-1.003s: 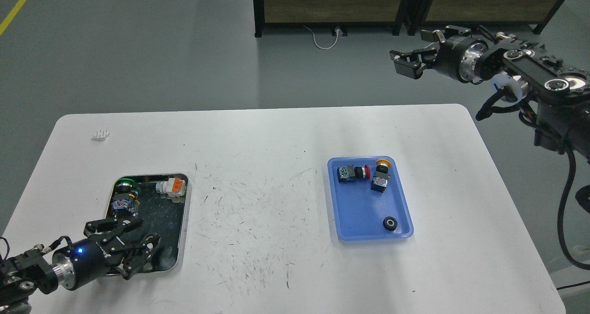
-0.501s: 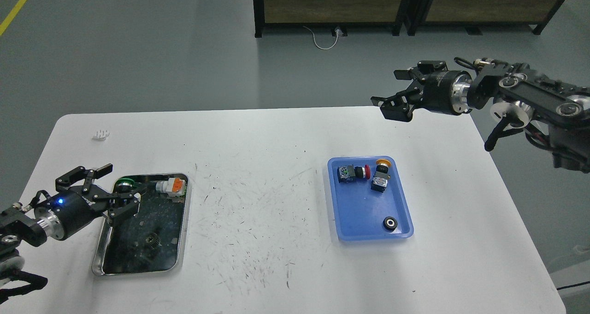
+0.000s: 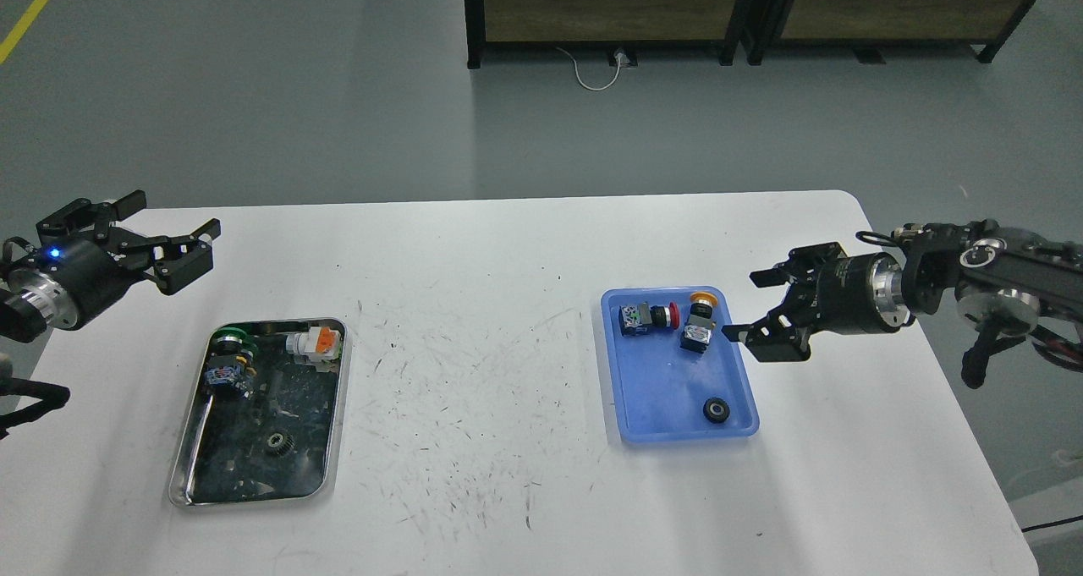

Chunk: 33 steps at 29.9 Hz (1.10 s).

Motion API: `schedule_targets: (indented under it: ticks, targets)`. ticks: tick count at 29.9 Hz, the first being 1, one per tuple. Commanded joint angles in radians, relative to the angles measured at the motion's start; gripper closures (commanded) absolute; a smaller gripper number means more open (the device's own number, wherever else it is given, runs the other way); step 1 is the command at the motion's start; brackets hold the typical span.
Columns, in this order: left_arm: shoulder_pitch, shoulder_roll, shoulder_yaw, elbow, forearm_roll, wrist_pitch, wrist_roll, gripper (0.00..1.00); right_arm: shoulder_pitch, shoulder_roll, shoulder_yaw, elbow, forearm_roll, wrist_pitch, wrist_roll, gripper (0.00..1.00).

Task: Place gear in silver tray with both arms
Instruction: 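Lift the left gripper away and move the right gripper over the blue tray, then lower the right gripper onto another black gear in the blue tray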

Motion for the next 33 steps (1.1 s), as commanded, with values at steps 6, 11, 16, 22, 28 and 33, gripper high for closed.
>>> schedule_targets:
  ticks: [6,11,16,22,28,33]
  targets:
    - [-0.029,-0.001,0.0,0.0,-0.006,0.005,0.011,0.03,-0.11,0.02,-0.001,-0.006,-0.078,0.007,0.004,0.11]
    - [-0.028,0.0,0.0,-0.001,-0.008,0.005,0.011,0.03,-0.125,0.058,0.001,-0.032,-0.093,0.004,0.011,0.11]
    - [-0.028,0.0,0.0,-0.001,-0.008,0.007,0.011,0.03,-0.13,0.107,-0.002,-0.067,-0.098,0.002,0.012,0.11]
    - [-0.028,0.0,0.0,0.0,-0.006,0.007,0.011,0.03,-0.133,0.151,-0.004,-0.101,-0.099,0.001,0.014,0.11]
    - [-0.028,0.0,0.0,0.0,-0.006,0.007,0.011,0.03,-0.138,0.184,-0.005,-0.138,-0.099,0.001,0.014,0.13]
    - [-0.026,0.0,0.0,0.0,-0.006,0.007,0.011,0.03,-0.139,0.199,-0.005,-0.149,-0.099,0.001,0.012,0.19]
